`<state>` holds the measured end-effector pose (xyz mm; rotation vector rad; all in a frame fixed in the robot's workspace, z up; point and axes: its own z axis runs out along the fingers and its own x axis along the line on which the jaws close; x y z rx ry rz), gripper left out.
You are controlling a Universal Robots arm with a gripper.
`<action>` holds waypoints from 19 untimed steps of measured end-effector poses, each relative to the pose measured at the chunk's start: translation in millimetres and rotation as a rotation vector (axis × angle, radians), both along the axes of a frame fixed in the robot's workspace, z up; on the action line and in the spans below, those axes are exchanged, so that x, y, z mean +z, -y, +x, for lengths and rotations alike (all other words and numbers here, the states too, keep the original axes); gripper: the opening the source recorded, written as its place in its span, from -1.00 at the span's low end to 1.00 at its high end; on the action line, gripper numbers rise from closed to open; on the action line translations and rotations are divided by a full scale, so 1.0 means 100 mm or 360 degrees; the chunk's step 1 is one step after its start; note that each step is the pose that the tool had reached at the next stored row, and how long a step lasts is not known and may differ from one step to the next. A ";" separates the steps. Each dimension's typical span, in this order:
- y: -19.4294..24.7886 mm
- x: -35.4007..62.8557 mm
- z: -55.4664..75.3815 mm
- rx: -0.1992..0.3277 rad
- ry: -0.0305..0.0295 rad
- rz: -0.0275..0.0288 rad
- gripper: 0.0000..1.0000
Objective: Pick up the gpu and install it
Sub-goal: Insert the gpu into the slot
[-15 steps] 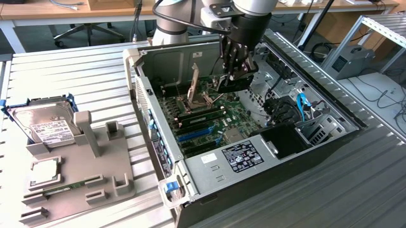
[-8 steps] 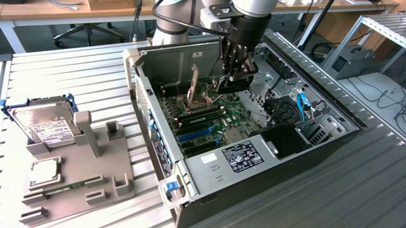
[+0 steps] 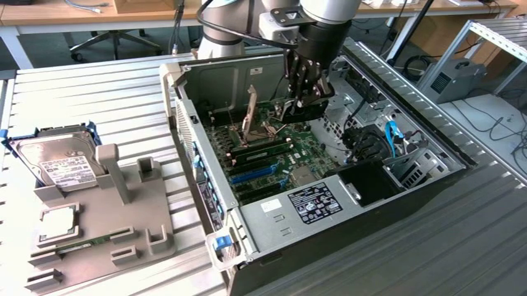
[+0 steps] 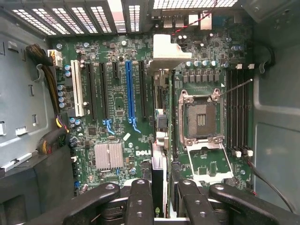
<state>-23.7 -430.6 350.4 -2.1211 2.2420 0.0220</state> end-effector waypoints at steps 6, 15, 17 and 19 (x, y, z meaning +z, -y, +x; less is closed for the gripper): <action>0.027 -0.011 -0.03 0.0000 0.00000 0.00001 -0.48; 0.070 -0.028 -0.09 0.0000 0.00001 0.00003 -0.48; 0.074 -0.030 -0.11 0.0000 0.00000 -0.00001 -0.48; 0.076 -0.033 -0.13 0.0000 0.00000 0.00001 -0.48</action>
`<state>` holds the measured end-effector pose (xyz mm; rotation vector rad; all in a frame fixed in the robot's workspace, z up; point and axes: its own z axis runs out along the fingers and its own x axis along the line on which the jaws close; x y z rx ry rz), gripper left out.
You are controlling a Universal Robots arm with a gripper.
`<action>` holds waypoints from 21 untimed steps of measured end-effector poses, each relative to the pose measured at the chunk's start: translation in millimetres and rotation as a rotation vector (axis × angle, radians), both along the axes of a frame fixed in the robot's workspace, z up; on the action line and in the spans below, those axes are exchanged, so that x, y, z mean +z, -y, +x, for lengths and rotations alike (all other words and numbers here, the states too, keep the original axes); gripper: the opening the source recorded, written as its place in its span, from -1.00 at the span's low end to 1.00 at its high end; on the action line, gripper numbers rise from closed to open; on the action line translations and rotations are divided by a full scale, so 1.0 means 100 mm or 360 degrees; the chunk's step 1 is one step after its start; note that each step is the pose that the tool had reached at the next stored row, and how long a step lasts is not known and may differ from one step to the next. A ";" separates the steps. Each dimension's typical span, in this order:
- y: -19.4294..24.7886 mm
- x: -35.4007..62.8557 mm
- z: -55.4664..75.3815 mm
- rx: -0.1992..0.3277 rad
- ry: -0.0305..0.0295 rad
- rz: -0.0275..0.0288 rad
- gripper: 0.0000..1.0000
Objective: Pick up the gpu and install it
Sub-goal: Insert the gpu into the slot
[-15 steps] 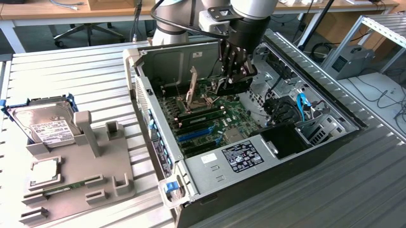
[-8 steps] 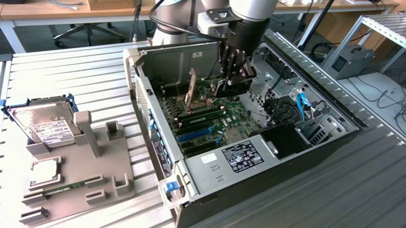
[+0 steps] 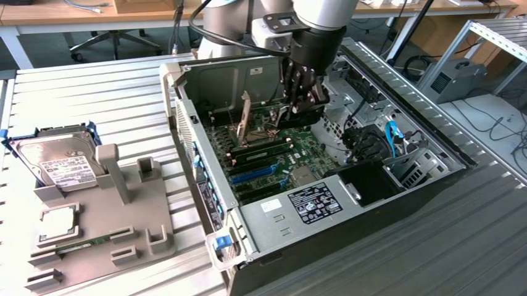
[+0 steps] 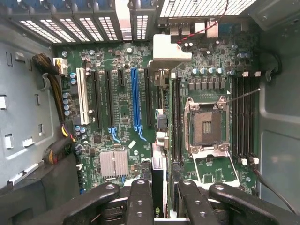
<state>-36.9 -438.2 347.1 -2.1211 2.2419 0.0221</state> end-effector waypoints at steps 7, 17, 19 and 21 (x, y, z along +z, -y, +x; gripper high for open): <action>0.007 -0.010 -0.06 0.0000 0.00000 -0.00001 -0.48; 0.027 -0.026 -0.11 0.0000 0.00000 0.00000 -0.48; 0.031 -0.030 -0.12 0.0000 0.00000 0.00000 -0.48; 0.035 -0.033 -0.13 0.0000 0.00001 0.00000 -0.48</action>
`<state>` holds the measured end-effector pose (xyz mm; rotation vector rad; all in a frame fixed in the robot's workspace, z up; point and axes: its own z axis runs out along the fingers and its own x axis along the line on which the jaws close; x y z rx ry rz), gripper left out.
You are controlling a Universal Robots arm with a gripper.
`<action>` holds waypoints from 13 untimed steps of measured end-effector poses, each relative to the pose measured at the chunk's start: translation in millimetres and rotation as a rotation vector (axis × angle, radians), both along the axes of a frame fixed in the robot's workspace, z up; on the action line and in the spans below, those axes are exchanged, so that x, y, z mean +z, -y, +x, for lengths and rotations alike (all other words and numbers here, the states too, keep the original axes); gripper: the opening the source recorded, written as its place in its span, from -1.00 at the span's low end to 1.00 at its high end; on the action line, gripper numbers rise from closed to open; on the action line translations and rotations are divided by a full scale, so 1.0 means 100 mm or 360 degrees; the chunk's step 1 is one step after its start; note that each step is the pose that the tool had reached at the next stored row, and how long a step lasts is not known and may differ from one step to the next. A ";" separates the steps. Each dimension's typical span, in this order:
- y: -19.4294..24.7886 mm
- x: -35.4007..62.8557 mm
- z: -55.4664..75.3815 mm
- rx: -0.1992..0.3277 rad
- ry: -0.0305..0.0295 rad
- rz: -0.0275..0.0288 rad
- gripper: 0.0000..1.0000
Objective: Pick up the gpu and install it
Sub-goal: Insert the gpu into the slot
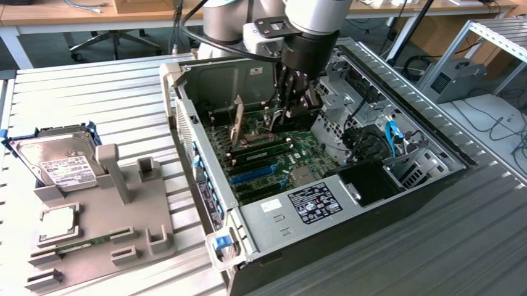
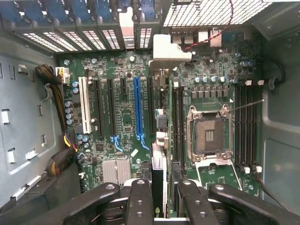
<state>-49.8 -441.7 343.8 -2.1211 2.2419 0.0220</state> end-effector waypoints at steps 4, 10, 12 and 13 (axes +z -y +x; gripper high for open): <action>0.031 -0.024 -0.08 0.0000 -0.00001 -0.00001 -0.48; 0.131 -0.106 -0.34 0.0000 0.00000 0.00000 -0.48; 0.173 -0.123 -0.41 0.0000 -0.00001 -0.00001 -0.48; 0.197 -0.129 -0.43 0.0000 -0.00001 -0.00002 -0.48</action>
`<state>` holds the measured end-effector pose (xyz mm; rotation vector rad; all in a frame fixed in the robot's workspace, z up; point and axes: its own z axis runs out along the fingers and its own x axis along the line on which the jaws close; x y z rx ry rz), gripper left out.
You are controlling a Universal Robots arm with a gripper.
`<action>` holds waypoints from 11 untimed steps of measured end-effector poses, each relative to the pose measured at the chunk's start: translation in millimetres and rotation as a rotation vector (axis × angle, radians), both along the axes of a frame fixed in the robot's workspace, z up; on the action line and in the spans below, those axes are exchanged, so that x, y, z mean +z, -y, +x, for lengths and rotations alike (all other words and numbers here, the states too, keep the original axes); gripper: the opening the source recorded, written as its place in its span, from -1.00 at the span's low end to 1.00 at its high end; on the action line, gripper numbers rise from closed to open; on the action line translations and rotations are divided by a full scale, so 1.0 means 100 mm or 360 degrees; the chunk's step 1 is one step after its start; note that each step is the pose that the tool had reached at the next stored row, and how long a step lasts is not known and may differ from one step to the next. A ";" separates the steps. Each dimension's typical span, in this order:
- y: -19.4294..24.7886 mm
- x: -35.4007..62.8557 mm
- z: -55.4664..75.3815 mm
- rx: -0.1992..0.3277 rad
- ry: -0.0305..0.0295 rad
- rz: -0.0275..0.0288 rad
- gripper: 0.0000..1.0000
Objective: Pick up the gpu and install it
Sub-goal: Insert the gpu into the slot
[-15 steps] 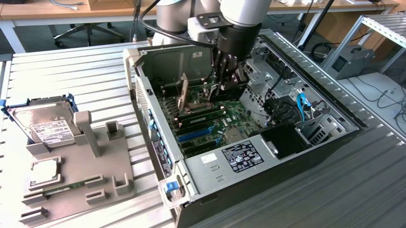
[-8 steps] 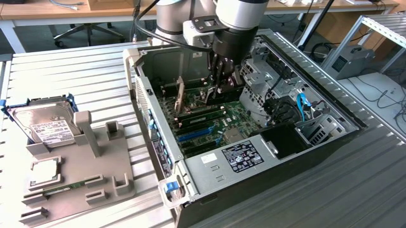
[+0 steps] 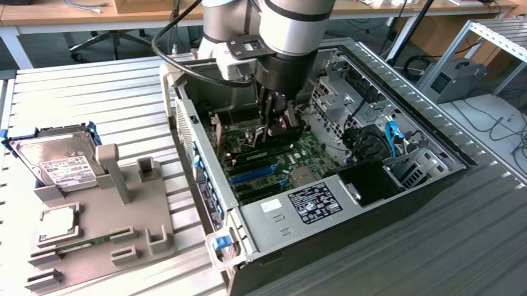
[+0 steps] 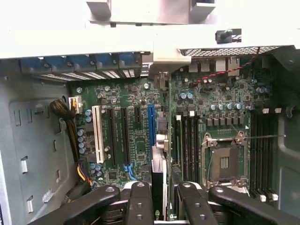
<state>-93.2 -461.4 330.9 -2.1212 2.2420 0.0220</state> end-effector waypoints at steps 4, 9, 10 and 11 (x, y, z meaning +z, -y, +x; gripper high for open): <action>0.025 -0.006 0.02 0.0000 -0.00023 0.00001 -0.48; 0.028 -0.011 0.10 0.0000 -0.00089 0.00003 -0.48; 0.034 -0.012 0.10 0.0000 -0.00097 -0.00003 -0.48; 0.043 -0.015 0.10 0.0000 -0.00101 -0.00001 -0.48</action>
